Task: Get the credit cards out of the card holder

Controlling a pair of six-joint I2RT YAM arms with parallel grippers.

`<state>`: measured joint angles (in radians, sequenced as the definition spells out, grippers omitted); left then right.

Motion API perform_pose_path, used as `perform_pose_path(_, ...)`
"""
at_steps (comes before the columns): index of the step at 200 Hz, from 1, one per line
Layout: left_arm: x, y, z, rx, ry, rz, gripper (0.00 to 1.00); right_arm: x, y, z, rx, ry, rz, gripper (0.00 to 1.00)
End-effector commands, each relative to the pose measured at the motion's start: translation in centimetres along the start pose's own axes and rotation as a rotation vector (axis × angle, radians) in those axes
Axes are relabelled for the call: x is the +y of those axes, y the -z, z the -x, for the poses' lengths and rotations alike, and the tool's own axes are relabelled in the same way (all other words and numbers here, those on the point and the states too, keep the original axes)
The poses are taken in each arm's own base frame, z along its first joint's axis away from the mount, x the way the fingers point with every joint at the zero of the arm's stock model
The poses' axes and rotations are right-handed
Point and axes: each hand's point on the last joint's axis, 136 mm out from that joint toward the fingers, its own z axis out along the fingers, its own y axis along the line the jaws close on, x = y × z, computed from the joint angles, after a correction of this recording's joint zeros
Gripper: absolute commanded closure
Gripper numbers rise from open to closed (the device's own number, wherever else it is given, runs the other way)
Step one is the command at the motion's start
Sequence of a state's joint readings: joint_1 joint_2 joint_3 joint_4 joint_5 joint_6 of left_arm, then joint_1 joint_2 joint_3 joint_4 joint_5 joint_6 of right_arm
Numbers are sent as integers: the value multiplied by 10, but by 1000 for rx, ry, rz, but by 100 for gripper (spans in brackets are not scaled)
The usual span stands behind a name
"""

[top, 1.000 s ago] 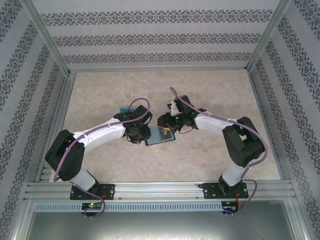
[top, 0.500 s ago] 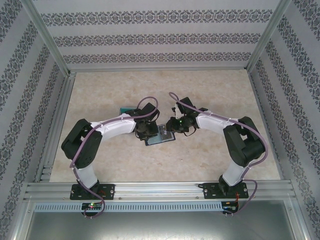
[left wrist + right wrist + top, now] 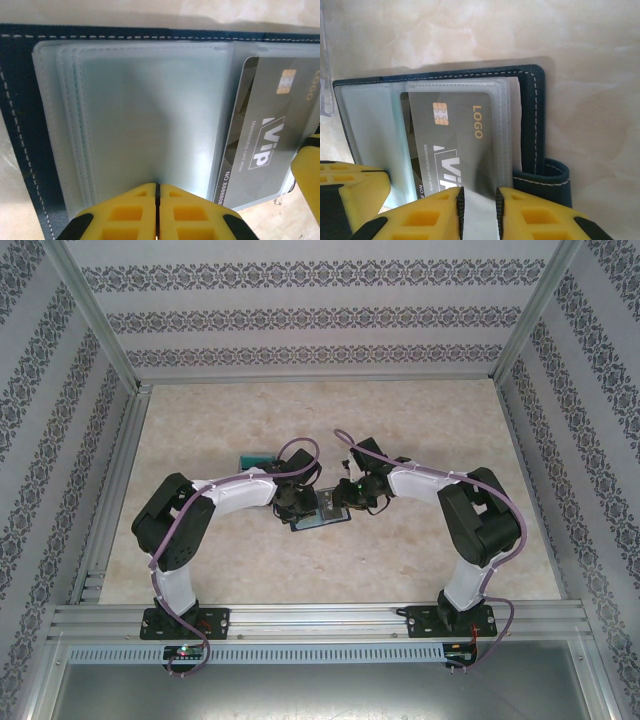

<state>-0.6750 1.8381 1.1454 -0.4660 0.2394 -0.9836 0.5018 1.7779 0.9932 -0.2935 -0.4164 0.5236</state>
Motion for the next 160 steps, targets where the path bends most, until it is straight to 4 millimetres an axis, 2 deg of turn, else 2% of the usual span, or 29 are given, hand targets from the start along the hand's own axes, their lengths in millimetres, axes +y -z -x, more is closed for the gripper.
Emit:
perform_pose_path(1, 2, -11, -5, 21, -5, 18, 91, 4, -9, -4, 24, -2, 12, 72)
perform_pose_path(46, 4, -8, -5, 19, -5, 21, 91, 7, -12, -4, 28, -15, 29, 71)
perform_pose_path(78, 2, 6, 1, -14, 13, -4, 90, 3, -12, -6, 30, -16, 18, 71)
perform_pose_path(113, -17, 18, 10, -59, 55, -139, 86, 4, -13, -5, 32, -17, 21, 71)
perform_pose_path(160, -26, 19, 20, -90, 138, -295, 86, 3, -13, -7, 35, -14, 16, 72)
